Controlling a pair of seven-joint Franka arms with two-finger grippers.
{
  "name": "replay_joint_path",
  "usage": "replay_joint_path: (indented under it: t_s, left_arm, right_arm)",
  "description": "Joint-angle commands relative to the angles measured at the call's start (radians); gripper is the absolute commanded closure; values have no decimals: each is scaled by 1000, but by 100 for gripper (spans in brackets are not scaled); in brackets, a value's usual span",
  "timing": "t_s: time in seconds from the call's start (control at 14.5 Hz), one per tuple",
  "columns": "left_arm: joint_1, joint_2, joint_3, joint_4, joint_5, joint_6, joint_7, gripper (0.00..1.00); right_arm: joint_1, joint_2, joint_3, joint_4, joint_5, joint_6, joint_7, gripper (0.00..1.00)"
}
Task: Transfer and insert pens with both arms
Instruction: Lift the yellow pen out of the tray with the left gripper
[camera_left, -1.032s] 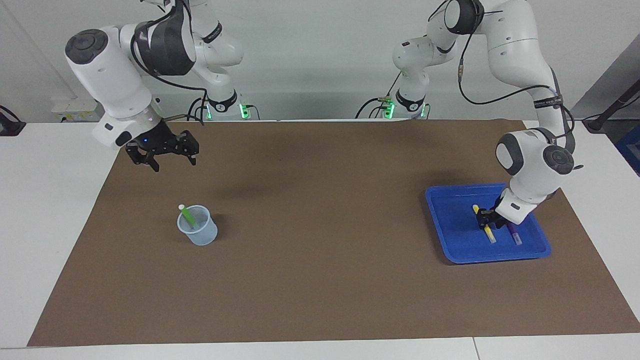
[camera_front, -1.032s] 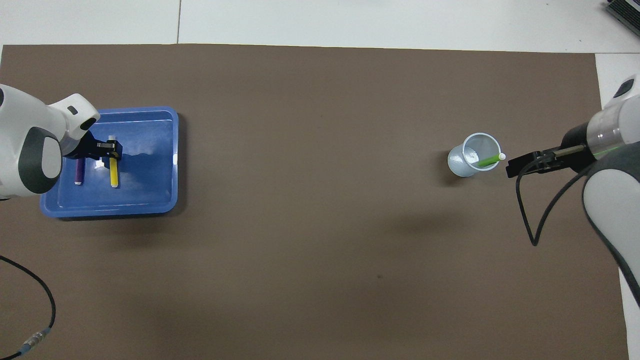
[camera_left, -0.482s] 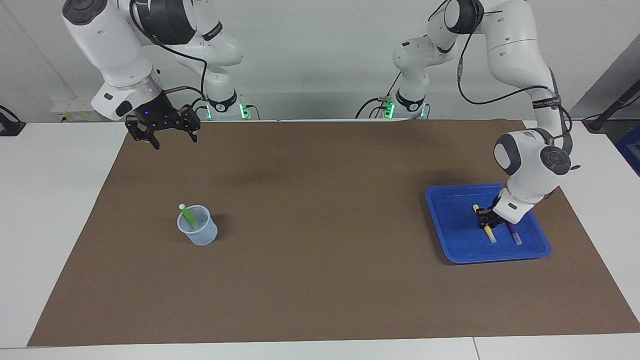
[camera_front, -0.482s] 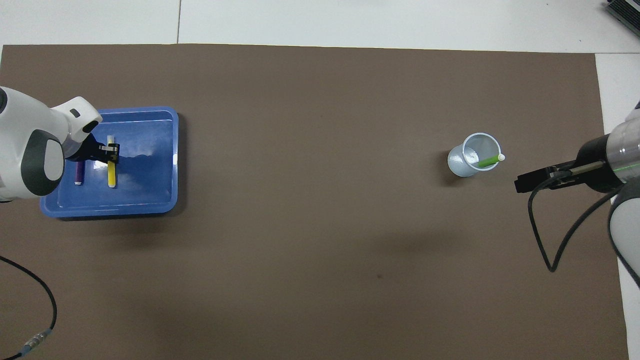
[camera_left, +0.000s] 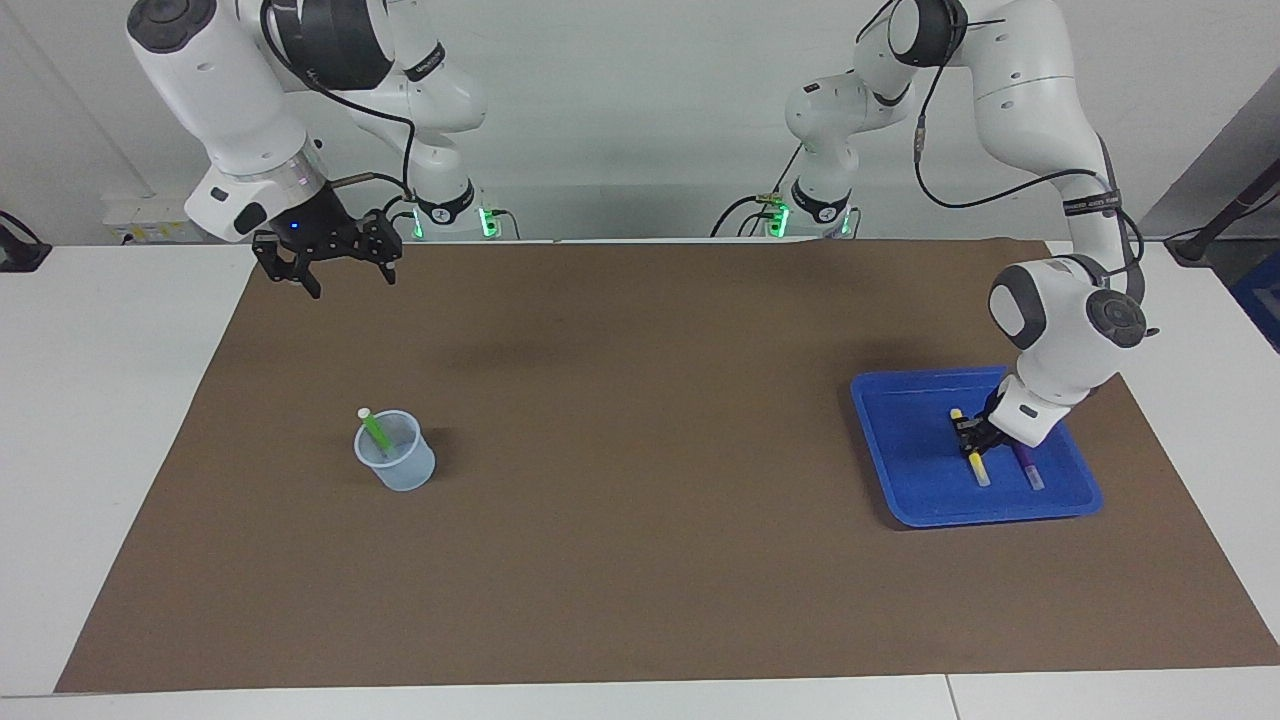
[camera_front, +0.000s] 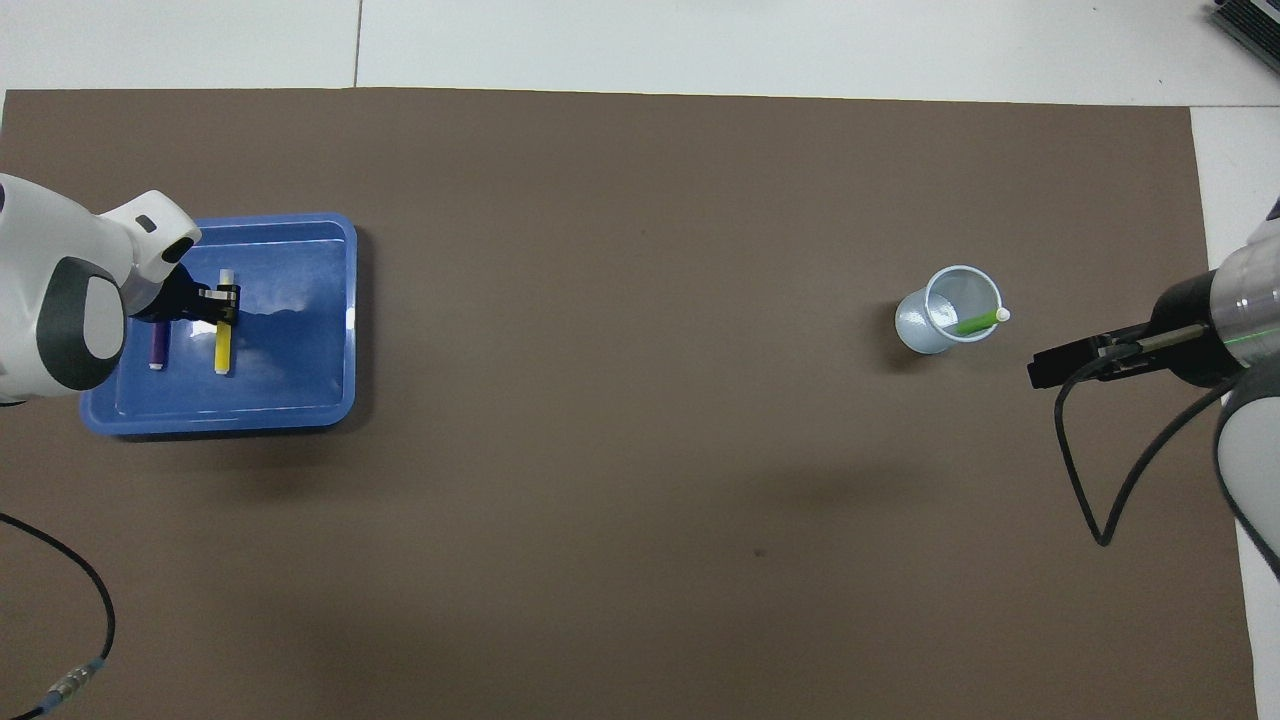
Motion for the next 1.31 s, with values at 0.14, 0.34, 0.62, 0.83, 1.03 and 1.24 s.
replay_joint_path:
  t_s: [0.14, 0.34, 0.62, 0.83, 1.03, 1.24]
  left_arm:
    - [-4, -35, -4, 40, -56, -76, -4, 100]
    - [-23, -43, -27, 105, -69, -166, -4, 100]
    - [-17, -58, -24, 134, -162, -288, -30, 100]
    - [-32, -91, -28, 129, -173, -360, -210, 100]
    - [-44, -106, -32, 126, -277, -388, -365, 100]
    - [-78, -109, -33, 123, -368, -398, -548, 100]
  right_arm:
    - [3, -58, 1, -80, 4, -4, 7, 0]
    - [4, -58, 1, -85, 4, 19, 7, 0]
    - [3, -58, 1, -86, 4, 13, 6, 0]
    - [3, -57, 1, -82, 4, 16, 6, 0]
    - [1, -57, 1, -85, 4, 29, 9, 0]
    - [-5, -58, 1, -93, 4, 52, 12, 0]
